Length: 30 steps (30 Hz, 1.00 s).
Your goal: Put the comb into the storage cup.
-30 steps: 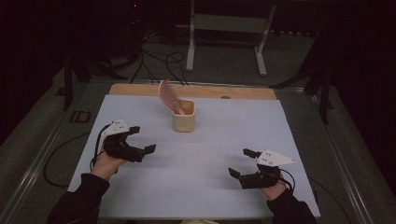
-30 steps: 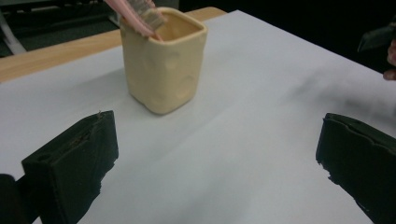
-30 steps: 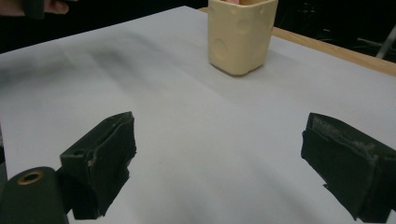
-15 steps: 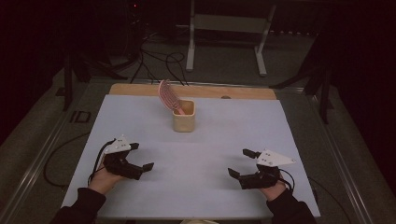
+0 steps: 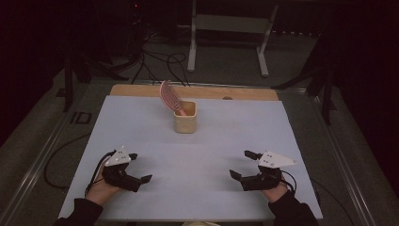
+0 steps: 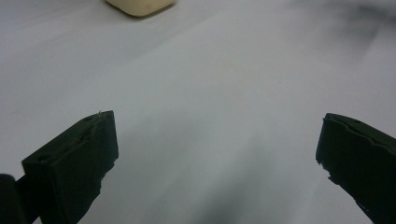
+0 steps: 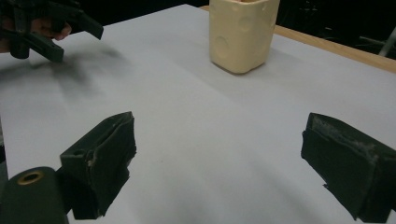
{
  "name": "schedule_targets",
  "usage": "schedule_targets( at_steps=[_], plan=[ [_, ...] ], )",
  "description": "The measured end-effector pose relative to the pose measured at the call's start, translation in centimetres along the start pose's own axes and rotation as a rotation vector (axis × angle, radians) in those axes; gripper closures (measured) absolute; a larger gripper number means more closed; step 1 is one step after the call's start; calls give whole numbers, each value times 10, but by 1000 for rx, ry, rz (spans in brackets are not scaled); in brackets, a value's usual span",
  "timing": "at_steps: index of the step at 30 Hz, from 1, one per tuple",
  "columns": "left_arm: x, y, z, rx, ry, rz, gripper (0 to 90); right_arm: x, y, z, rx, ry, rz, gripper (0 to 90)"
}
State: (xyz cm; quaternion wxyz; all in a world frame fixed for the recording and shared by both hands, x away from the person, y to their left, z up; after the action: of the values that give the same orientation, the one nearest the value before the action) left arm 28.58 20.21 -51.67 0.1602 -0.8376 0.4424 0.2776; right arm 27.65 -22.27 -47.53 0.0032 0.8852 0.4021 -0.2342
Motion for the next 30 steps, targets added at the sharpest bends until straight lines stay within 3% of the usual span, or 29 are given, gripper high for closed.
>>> schedule_targets(
  at_steps=[5,16,26,30],
  plan=[
    [-1,1,8,-14,-6,6,0,2,0,2,-1,-7,-6,97],
    [-7,3,17,5,-18,5,0,4,1,5,-5,-16,-6,97],
    [-16,0,21,-10,14,-16,0,4,6,9,-5,-21,-3,97],
    [-17,0,19,-10,24,-16,0,0,11,19,1,-25,-8,97]
  ],
)
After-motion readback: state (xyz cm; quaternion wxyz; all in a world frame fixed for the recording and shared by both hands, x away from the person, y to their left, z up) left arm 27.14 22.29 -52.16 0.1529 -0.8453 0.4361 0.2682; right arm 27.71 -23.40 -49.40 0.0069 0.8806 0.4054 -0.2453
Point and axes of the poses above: each handheld gripper's, and its own axes: x roughly forward along the jaws, z roughly out of its underside, y roughly to its right, the point moved 3 cm from there along x, roughly forward along the jaws, and after that the axes turned 9 degrees about x, right-handed, at the moved point
